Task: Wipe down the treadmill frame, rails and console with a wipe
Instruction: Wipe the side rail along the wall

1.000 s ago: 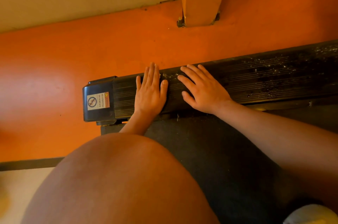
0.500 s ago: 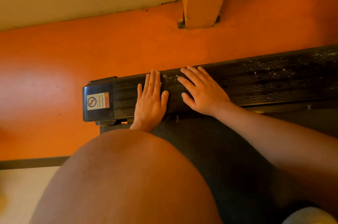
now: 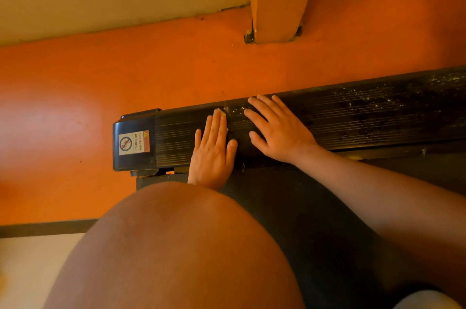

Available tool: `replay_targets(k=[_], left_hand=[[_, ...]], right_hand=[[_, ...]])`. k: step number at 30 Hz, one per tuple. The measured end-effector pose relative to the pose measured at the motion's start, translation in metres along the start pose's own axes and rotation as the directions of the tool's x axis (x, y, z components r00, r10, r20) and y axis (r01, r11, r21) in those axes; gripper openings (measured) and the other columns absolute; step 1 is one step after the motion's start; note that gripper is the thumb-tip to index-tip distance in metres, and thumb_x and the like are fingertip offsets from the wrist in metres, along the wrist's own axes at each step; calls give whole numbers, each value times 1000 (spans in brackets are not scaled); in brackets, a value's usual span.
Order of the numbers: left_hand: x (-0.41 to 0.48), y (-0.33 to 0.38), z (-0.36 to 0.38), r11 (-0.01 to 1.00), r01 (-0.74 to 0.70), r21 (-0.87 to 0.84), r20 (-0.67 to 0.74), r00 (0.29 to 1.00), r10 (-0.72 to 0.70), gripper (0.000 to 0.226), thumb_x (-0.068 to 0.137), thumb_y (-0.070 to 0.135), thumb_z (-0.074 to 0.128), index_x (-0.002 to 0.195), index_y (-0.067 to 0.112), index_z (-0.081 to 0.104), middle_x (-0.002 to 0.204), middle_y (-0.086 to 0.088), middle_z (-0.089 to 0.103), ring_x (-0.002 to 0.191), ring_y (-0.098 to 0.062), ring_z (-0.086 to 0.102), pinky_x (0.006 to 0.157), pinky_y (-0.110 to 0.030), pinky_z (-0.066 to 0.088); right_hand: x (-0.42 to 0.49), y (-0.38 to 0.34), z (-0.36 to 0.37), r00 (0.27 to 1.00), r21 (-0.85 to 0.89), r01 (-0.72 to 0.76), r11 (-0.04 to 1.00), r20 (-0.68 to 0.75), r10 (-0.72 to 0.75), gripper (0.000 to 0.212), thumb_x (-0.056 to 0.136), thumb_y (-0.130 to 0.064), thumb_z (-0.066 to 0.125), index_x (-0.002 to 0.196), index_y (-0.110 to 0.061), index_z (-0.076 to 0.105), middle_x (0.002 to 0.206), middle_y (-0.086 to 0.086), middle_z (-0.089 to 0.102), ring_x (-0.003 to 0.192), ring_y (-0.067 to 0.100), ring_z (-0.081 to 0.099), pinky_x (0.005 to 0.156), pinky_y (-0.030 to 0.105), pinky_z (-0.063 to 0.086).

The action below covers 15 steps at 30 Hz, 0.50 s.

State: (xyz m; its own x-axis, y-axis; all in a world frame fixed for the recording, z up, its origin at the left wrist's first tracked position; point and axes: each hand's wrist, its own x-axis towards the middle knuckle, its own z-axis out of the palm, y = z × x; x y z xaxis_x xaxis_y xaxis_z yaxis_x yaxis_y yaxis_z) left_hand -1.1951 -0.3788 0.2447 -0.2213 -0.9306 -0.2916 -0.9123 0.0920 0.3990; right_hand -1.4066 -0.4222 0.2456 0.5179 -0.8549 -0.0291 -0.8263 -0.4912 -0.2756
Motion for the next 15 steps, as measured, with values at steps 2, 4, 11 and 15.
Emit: replay_targets(k=[2, 4, 11, 15], left_hand=[[-31, 3, 6, 1000, 6, -30, 43, 999, -4, 67, 103, 54, 8, 160, 23, -7, 168, 5, -14, 155, -13, -14, 125, -41, -5], [-34, 1, 7, 1000, 2, -11, 53, 999, -2, 67, 103, 55, 8, 160, 22, -5, 168, 5, -13, 155, -13, -14, 125, -41, -5], [49, 1, -12, 999, -19, 34, -20, 1000, 19, 65, 109, 47, 16, 163, 15, 2, 170, -3, -5, 156, -16, -10, 127, -45, -1], [-15, 5, 1, 1000, -26, -7, 17, 1000, 26, 64, 108, 48, 17, 162, 19, -4, 169, 3, -11, 155, -14, -13, 125, -41, -5]], right_hand=[[0, 0, 0, 1000, 5, 2, 1000, -6, -2, 56, 105, -41, 37, 151, -12, 46, 163, 16, 34, 154, 32, 25, 126, 50, 20], [0, 1, 0, 1000, 5, 4, 1000, -10, -4, 56, 105, -41, 38, 151, -11, 46, 163, 16, 34, 154, 32, 25, 126, 50, 20], [0, 1, 1, 1000, 6, 6, 1000, -9, -6, 55, 104, -41, 40, 150, -11, 47, 162, 16, 35, 153, 31, 26, 126, 50, 19], [0, 1, 0, 1000, 9, 4, 1000, -7, -4, 55, 104, -41, 39, 150, -11, 47, 162, 16, 35, 154, 32, 25, 126, 51, 20]])
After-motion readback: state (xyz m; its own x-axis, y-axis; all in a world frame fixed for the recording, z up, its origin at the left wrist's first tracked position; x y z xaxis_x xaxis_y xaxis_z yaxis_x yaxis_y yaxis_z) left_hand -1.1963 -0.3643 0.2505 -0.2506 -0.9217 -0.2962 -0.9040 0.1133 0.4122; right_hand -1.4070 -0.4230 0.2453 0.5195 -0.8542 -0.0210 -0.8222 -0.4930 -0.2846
